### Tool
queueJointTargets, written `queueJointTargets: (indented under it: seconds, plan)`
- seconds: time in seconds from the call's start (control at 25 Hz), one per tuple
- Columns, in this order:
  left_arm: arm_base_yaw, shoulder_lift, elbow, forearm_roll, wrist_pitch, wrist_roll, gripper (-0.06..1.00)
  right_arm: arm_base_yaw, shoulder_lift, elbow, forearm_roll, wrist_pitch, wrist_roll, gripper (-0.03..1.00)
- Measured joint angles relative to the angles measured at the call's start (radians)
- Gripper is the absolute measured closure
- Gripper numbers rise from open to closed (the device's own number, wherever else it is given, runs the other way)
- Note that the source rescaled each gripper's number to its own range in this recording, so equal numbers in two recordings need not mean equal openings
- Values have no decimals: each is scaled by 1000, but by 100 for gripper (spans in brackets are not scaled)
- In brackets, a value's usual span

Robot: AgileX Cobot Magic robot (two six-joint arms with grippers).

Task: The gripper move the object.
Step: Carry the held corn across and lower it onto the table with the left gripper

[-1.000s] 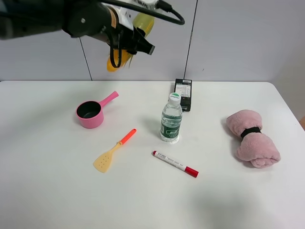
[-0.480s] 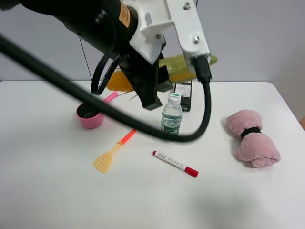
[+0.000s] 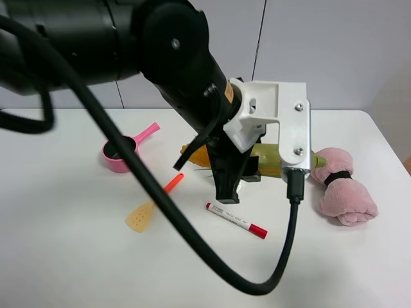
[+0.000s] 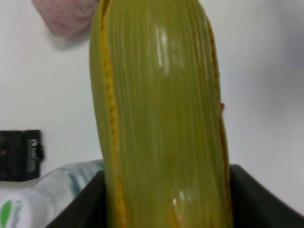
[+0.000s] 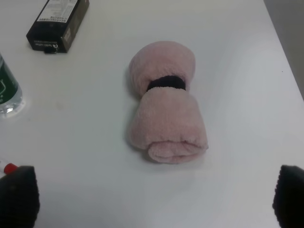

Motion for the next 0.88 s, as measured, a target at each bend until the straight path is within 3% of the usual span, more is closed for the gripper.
queueJointTargets:
  seconds: [0.32,0.52,0.68,0.8,0.88]
  plan:
    - [0,124,0,-21,-27,0,92,0,0,0,0,0,0,-3]
    - [0,135,0,-92,-107,-27,92,0,0,0,0,0,0,-3]
    - [0,153,-34,-124,-144,-171,92,0,0,0,0,0,0,-3]
    - [0,179,-86,-127,-151,-359,92,0,0,0,0,0,0,-3]
    - [-1,198,-128,-129,-156,-538,92,0,0,0,0,0,0,-3]
